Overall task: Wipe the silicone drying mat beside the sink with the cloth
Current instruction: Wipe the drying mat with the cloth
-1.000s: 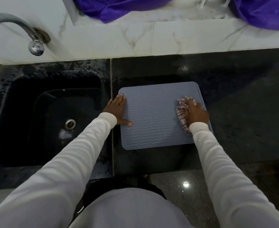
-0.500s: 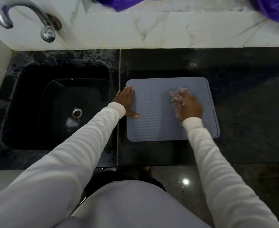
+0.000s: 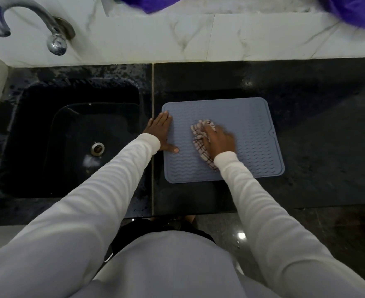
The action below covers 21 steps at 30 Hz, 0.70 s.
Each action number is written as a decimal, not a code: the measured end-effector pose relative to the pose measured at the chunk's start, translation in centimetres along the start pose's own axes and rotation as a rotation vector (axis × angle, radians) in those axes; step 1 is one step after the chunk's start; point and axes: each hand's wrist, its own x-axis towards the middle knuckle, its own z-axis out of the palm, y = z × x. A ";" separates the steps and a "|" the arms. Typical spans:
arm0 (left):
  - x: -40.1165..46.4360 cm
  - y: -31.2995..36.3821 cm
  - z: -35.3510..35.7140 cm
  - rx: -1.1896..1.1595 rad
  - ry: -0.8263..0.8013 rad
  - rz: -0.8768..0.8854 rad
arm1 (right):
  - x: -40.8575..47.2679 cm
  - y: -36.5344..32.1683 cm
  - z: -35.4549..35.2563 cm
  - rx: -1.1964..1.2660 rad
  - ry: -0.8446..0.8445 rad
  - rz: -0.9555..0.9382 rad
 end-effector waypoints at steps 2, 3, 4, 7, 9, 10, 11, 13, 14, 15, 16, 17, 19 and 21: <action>0.0 -0.2 0.1 0.000 0.001 0.007 | -0.6 2.8 -0.5 0.000 0.047 0.076; 0.0 -0.2 0.1 -0.002 0.001 0.010 | -1.0 4.0 -0.8 -0.008 0.050 0.117; 0.0 -0.2 0.1 -0.003 0.000 0.012 | -1.3 5.3 -1.1 -0.020 0.045 0.157; 0.0 -0.1 0.0 0.000 -0.012 0.011 | -2.0 8.9 -2.1 -0.060 0.047 0.235; 0.0 -0.1 0.0 -0.001 -0.018 0.015 | -2.3 11.5 -2.9 -0.076 0.057 0.297; 0.1 -0.1 0.0 -0.001 -0.019 0.018 | -2.3 12.8 -3.3 -0.070 0.056 0.340; 0.1 -0.1 0.0 -0.001 -0.018 0.021 | -2.3 14.1 -3.7 -0.065 0.048 0.384; 0.2 -0.1 -0.1 0.001 -0.018 0.021 | -2.2 15.9 -4.3 -0.067 0.051 0.456; 0.2 0.0 -0.1 0.005 -0.018 0.020 | -2.1 16.4 -4.6 -0.060 0.066 0.488; 0.2 0.1 -0.2 0.014 -0.017 0.018 | -2.0 16.7 -4.7 -0.045 0.078 0.513; 0.2 0.3 -0.2 0.026 -0.017 0.015 | -1.9 16.5 -4.9 -0.027 0.084 0.525; 0.2 0.4 -0.2 0.042 -0.017 0.011 | -1.7 16.0 -4.9 -0.009 0.089 0.525; 0.4 0.8 -0.4 0.078 -0.023 0.000 | -1.4 13.6 -5.0 0.034 0.118 0.482; 0.4 1.2 -0.6 0.113 -0.019 -0.021 | -1.2 9.9 -4.9 0.086 0.151 0.378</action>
